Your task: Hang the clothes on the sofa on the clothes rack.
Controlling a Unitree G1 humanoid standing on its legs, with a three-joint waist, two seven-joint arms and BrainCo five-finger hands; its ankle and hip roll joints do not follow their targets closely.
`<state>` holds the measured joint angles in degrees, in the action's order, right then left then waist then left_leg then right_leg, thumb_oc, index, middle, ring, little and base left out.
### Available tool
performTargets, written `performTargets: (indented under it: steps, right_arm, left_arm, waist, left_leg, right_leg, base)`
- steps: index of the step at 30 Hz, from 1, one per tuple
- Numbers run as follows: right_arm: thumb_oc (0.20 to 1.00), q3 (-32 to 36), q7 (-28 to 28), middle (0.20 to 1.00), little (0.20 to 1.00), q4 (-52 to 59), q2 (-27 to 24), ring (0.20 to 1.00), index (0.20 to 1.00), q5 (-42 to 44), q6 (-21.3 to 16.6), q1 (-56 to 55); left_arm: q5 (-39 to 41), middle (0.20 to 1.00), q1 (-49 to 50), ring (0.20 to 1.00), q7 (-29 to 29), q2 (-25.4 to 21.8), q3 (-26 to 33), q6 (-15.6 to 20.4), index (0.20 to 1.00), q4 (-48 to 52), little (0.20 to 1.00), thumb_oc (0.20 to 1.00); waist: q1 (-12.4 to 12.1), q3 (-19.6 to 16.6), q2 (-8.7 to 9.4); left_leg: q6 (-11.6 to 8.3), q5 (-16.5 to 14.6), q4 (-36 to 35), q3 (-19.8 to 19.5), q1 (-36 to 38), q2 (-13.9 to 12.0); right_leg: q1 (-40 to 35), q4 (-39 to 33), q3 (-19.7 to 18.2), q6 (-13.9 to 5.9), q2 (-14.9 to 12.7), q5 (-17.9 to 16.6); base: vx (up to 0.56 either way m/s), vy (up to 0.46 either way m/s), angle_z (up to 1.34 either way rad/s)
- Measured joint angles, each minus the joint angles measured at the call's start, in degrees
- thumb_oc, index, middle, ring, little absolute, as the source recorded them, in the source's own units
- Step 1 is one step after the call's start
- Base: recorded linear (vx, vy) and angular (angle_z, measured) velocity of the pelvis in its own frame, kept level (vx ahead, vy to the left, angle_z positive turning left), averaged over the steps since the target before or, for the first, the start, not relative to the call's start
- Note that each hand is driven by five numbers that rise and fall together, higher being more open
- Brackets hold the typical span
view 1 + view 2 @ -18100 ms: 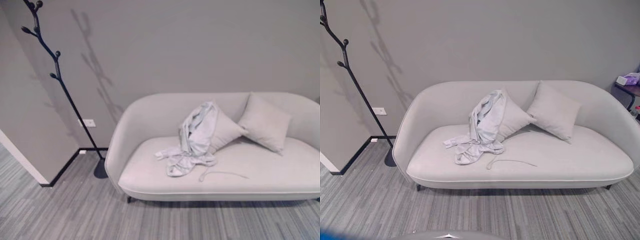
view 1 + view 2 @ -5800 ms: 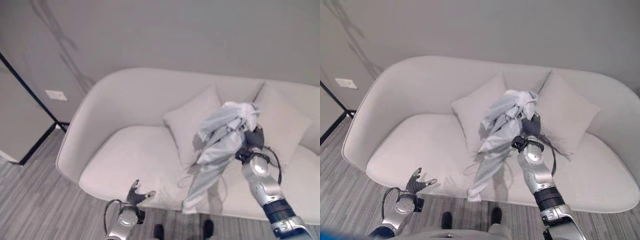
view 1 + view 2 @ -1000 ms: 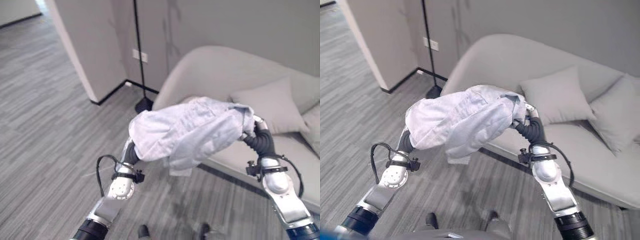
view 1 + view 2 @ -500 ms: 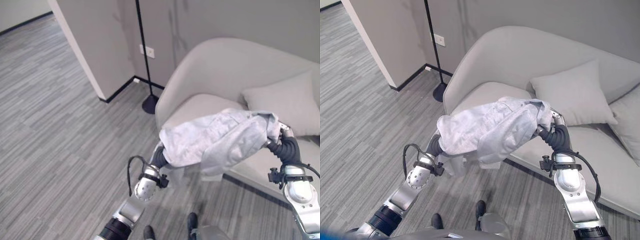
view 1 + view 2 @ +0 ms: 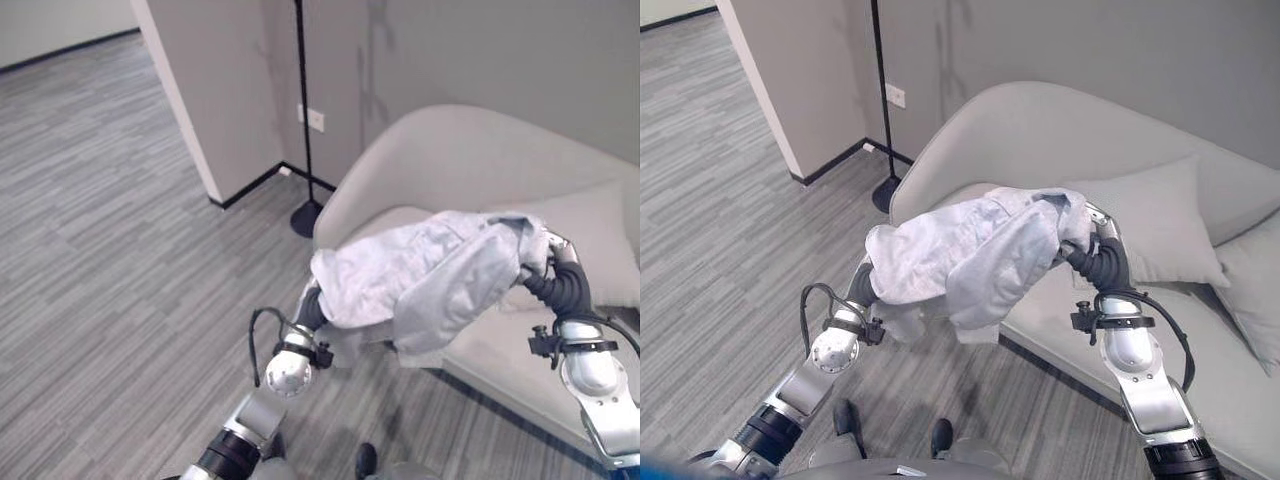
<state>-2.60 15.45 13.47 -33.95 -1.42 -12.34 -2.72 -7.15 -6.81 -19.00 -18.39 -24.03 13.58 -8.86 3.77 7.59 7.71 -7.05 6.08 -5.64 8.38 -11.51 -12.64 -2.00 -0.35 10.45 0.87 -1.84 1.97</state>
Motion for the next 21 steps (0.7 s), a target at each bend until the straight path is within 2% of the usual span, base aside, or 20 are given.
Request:
performTargets:
  steps: [2,4,5,6,7,8,9,10,11,12,14,15,16,18,19,20,21]
  right_arm:
    - [0.200,-0.1,0.2,0.200,0.200,-0.8,0.0,0.200,0.200,-0.5,0.0,0.1]
    - [0.200,0.0,0.3,0.200,0.200,-0.5,-1.4,0.200,0.200,-0.7,0.1,-1.8]
    - [0.200,0.3,0.3,0.200,0.200,0.8,-3.6,0.200,0.200,-1.0,0.3,-4.5]
    - [0.200,-0.6,0.1,0.200,0.200,1.2,-2.0,0.200,0.200,-1.1,0.5,-7.9]
    - [0.200,-0.9,0.0,0.200,0.200,1.0,-1.4,0.200,0.200,-1.2,0.8,-8.0]
    - [0.200,-0.9,0.1,0.200,0.200,1.1,-0.9,0.200,0.200,-1.7,1.1,-7.9]
    - [0.200,-1.8,0.2,0.200,0.200,1.1,-0.8,0.200,0.200,-2.9,2.0,-5.6]
    - [0.200,-2.0,0.2,0.200,0.200,1.2,-0.8,0.200,0.200,-3.2,2.0,-4.8]
    - [0.200,-2.7,0.4,0.200,0.200,1.3,-0.8,0.200,0.200,-3.7,2.2,-3.6]
    - [0.200,-4.8,0.5,0.200,0.200,0.4,-0.8,0.200,0.200,-4.9,2.5,1.1]
    - [0.200,-7.3,0.8,0.200,0.200,-1.0,-0.2,0.200,0.200,-5.3,2.5,5.0]
    - [0.200,-8.5,0.7,0.200,0.200,-1.0,0.3,0.200,0.200,-5.4,2.6,6.5]
    - [0.200,-9.3,0.6,0.200,0.200,-0.4,0.1,0.200,0.200,-5.5,2.1,7.0]
    - [0.200,-8.9,0.6,0.200,0.200,-0.1,-0.3,0.200,0.200,-5.4,2.0,7.2]
    - [0.200,-9.0,0.6,0.200,0.200,-0.1,-0.6,0.200,0.200,-5.4,2.0,7.3]
    - [0.200,-9.1,0.6,0.200,0.200,-0.1,-0.6,0.200,0.200,-5.4,2.1,7.4]
    - [0.200,-9.1,0.7,0.200,0.200,-0.1,-0.5,0.200,0.200,-5.4,2.1,7.4]
  left_arm:
    - [0.0,0.200,0.0,0.200,-0.4,0.5,-0.3,0.0,0.200,-0.6,0.200,0.200]
    - [0.0,0.200,0.1,0.200,-0.4,0.8,-0.7,0.0,0.200,-0.8,0.200,0.200]
    - [-0.1,0.200,0.3,0.200,-0.3,1.7,-1.6,0.2,0.200,-0.9,0.200,0.200]
    - [-0.2,0.200,0.0,0.200,-0.2,-0.1,-2.6,0.2,0.200,-0.8,0.200,0.200]
    - [-0.2,0.200,-0.6,0.200,0.2,-1.1,-3.1,0.1,0.200,-0.9,0.200,0.200]
    - [-0.3,0.200,-1.1,0.200,0.4,-2.0,-3.8,0.1,0.200,-0.9,0.200,0.200]
    - [-0.3,0.200,-2.6,0.200,0.4,-2.9,-5.1,0.1,0.200,-0.9,0.200,0.200]
    - [-0.4,0.200,-2.9,0.200,0.6,-3.0,-5.2,0.1,0.200,-0.8,0.200,0.200]
    - [-0.4,0.200,-3.3,0.200,0.5,-3.5,-5.2,0.1,0.200,-0.6,0.200,0.200]
    - [-0.4,0.200,-3.3,0.200,-0.1,-4.2,-5.4,0.1,0.200,-0.5,0.200,0.200]
    - [-0.5,0.200,-3.3,0.200,-1.0,-4.6,-5.2,0.0,0.200,-0.5,0.200,0.200]
    - [-0.5,0.200,-3.3,0.200,-1.5,-4.6,-5.1,-0.1,0.200,-0.5,0.200,0.200]
    - [-0.6,0.200,-3.1,0.200,-1.9,-4.3,-4.6,-0.1,0.200,0.2,0.200,0.200]
    - [-0.9,0.200,-3.0,0.200,-2.2,-4.3,-3.0,0.2,0.200,1.7,0.200,0.200]
    - [-0.9,0.200,-3.1,0.200,-2.4,-4.1,-1.9,0.4,0.200,1.7,0.200,0.200]
    - [-0.8,0.200,-3.2,0.200,-2.7,-4.2,-0.9,0.1,0.200,1.1,0.200,0.200]
    - [-0.9,0.200,-2.9,0.200,-2.7,-3.9,-0.8,0.1,0.200,1.2,0.200,0.200]
  waist:
    - [0.0,-0.6,-1.94]
    - [0.1,-2.6,-3.39]
    - [0.6,-5.6,-5.93]
    - [0.8,-6.9,-1.16]
    - [1.0,-7.1,-0.12]
    - [1.0,-7.1,0.03]
    - [0.9,-7.1,-0.10]
    - [1.0,-7.2,-0.32]
    - [0.8,-7.2,-0.12]
    - [0.6,-6.5,-0.56]
    - [-0.1,-6.0,-1.26]
    - [-1.1,-5.7,-1.59]
    - [-1.2,-5.2,-3.00]
    - [0.1,-3.6,-3.93]
    - [0.9,-3.1,-3.73]
    - [1.5,-2.9,-2.23]
    - [2.2,-2.9,-1.12]
  left_leg:
    - [-0.04,0.0,0.3,0.1,-0.4,-2.0]
    - [-0.15,-0.5,6.2,2.5,-0.2,-2.4]
    - [0.97,0.8,8.4,2.9,0.8,-0.7]
    - [3.79,-0.3,8.9,5.8,2.5,5.2]
    - [4.60,-1.1,8.7,6.5,2.9,6.6]
    - [5.50,-1.7,8.5,6.7,3.3,7.8]
    - [7.66,-2.1,7.2,7.4,4.9,10.0]
    - [8.33,-1.4,6.7,7.8,5.2,10.8]
    - [10.16,-2.9,6.7,7.7,6.0,12.7]
    - [10.86,-2.7,6.1,9.0,7.9,14.1]
    - [13.46,-4.9,5.0,9.1,10.2,15.3]
    - [14.01,-5.3,3.7,9.6,11.8,15.8]
    - [13.91,-5.4,2.0,9.8,13.9,15.3]
    - [13.59,-5.6,1.3,9.6,14.9,13.8]
    - [12.30,-6.3,1.0,9.8,15.1,13.4]
    - [11.37,-5.7,0.9,10.9,15.8,14.2]
    - [10.26,-6.7,0.7,11.0,16.3,15.3]
  right_leg:
    - [-2.6,0.1,-1.1,-1.59,-0.4,1.4]
    - [-4.4,0.6,-3.8,-4.61,-3.2,3.4]
    - [-6.6,-0.3,-6.0,-8.82,-5.6,4.0]
    - [-7.0,1.7,-6.8,-9.92,-12.0,4.0]
    - [-5.4,5.5,-7.0,-10.59,-13.7,4.4]
    - [-3.6,9.4,-7.7,-10.45,-14.7,4.3]
    - [2.5,21.0,-9.2,-10.48,-17.0,3.8]
    - [4.9,25.9,-9.6,-11.37,-18.1,4.5]
    - [7.2,30.4,-10.3,-11.09,-19.1,1.1]
    - [11.5,39.0,-9.7,-11.95,-22.1,-2.0]
    - [14.4,44.1,-6.1,-11.99,-23.7,-2.9]
    - [15.8,46.1,-3.1,-12.10,-24.1,-1.9]
    - [17.5,45.8,-0.2,-11.40,-20.9,2.2]
    - [18.4,37.6,1.1,-10.11,-14.4,6.3]
    - [18.7,30.0,3.6,-10.28,-12.1,6.1]
    - [19.1,19.1,7.7,-10.11,-10.8,3.5]
    - [19.4,15.8,8.8,-9.42,-10.8,0.9]
  base:
    - [0.52,0.204,-0.34]
    - [0.69,0.302,-0.70]
    - [0.68,0.355,-0.67]
    - [0.61,0.381,-0.40]
    - [0.42,0.334,-0.08]
    - [0.25,0.295,0.02]
    - [0.21,0.327,0.10]
    - [0.13,0.254,0.15]
    - [0.28,0.305,0.07]
    - [0.29,0.223,0.09]
    - [0.25,0.135,-0.13]
    - [0.32,-0.050,-0.42]
    - [0.42,-0.090,-0.35]
    - [0.35,-0.123,-0.11]
    - [0.28,-0.164,-0.04]
    - [0.18,-0.174,0.02]
    - [0.35,-0.218,0.07]
